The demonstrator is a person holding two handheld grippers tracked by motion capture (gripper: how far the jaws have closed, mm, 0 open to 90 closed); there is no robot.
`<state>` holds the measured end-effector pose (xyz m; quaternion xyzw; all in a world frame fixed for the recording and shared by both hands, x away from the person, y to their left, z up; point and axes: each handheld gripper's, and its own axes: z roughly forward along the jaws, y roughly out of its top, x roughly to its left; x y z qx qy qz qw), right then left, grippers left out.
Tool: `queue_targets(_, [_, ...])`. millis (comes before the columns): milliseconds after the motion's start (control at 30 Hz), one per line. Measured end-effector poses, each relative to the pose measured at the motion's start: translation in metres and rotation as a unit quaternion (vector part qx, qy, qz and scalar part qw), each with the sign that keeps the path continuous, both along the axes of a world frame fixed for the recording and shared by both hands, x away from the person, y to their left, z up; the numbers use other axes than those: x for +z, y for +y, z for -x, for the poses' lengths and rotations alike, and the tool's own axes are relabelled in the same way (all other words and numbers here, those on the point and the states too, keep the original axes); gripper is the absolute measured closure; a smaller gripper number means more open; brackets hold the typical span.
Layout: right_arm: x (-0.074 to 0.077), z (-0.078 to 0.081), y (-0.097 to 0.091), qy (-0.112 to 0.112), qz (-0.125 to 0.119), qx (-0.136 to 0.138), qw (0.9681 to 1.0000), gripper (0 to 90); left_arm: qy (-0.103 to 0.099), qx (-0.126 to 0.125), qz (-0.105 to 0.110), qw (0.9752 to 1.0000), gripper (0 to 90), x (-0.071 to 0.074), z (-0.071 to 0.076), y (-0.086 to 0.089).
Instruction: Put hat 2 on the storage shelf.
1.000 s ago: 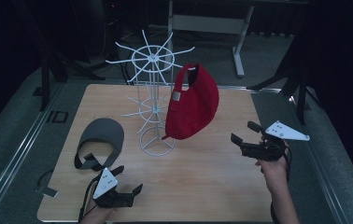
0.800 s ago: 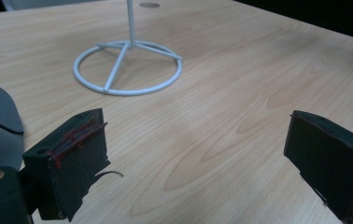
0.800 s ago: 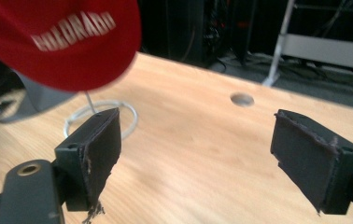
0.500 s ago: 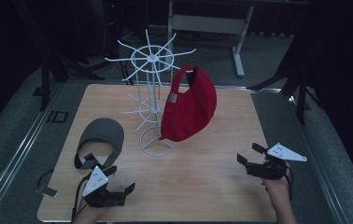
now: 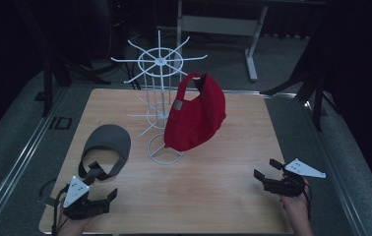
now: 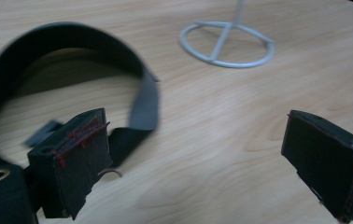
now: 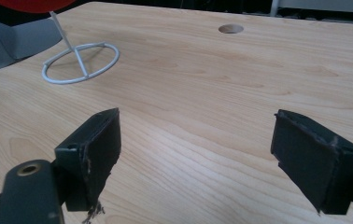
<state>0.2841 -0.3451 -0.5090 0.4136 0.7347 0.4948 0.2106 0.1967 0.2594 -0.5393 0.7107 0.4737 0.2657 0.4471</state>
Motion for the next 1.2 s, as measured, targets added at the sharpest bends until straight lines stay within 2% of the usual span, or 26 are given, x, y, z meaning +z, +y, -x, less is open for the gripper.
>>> queue_targets(333, [-0.007,0.004,-0.005,0.009,0.005,-0.010,0.9999,16.1,0.033,0.043,-0.014,0.9984,8.0,-0.009,-0.026,0.017])
queue_targets(567, [-0.009,0.004,-0.006,0.011,0.005,-0.010,0.9999,16.1,0.064,0.049,-0.025,0.9964,8.0,-0.015,-0.051,0.021])
queue_targets(733, [-0.009,0.003,-0.007,0.011,0.010,-0.014,0.9998,16.1,0.082,0.053,-0.035,0.9946,8.2,-0.020,-0.063,0.021])
queue_targets(800, [-0.011,0.003,-0.008,0.012,0.013,-0.017,0.9997,16.1,0.091,0.051,-0.048,0.9934,13.1,-0.021,-0.066,0.020])
queue_targets(967, [-0.019,0.002,-0.008,0.014,0.027,-0.037,0.9989,16.1,0.104,0.062,-0.057,0.9910,15.7,-0.023,-0.071,0.017])
queue_targets(1033, [-0.024,0.002,-0.011,0.018,0.032,-0.052,0.9980,16.1,0.107,0.059,-0.067,0.9902,18.4,-0.024,-0.072,0.015])
queue_targets(1133, [-0.032,0.002,-0.017,0.027,0.033,-0.079,0.9959,16.1,0.111,0.059,-0.073,0.9894,25.9,-0.025,-0.072,0.014])
queue_targets(1200, [-0.036,0.002,-0.021,0.030,0.031,-0.098,0.9943,16.2,0.114,0.060,-0.076,0.9888,37.4,-0.026,-0.072,0.013])
